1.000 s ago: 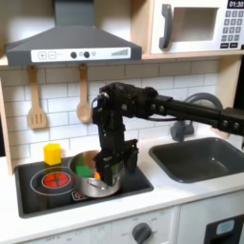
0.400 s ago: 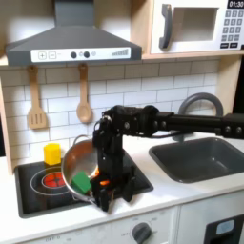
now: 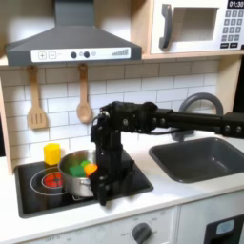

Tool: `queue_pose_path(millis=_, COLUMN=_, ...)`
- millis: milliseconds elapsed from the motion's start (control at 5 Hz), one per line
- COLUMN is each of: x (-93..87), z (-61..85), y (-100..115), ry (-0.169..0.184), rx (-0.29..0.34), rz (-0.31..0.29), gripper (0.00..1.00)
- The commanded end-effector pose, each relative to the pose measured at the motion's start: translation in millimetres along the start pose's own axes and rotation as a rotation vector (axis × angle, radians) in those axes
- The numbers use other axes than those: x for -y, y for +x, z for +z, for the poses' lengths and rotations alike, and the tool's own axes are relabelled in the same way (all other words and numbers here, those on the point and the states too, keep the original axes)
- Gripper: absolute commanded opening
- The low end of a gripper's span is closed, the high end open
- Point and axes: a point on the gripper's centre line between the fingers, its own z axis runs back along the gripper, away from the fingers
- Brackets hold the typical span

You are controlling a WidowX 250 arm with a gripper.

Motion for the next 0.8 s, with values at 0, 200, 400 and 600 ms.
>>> queue_pose_path(millis=0, x=4.6, z=31.9, y=13, ry=-0.042, rx=0.056, rz=0.016, gripper=1.00)
queue_pose_path(millis=200, x=1.6, z=27.5, y=14, ry=-0.034, rx=0.037, rz=0.013, gripper=1.00)
queue_pose_path(millis=400, x=-0.7, z=21.6, y=8, ry=-0.022, rx=0.031, rz=0.000, gripper=1.00)
queue_pose_path(millis=600, x=-3.5, z=12.8, y=-4, ry=-0.012, rx=0.015, rz=-0.036, gripper=1.00)
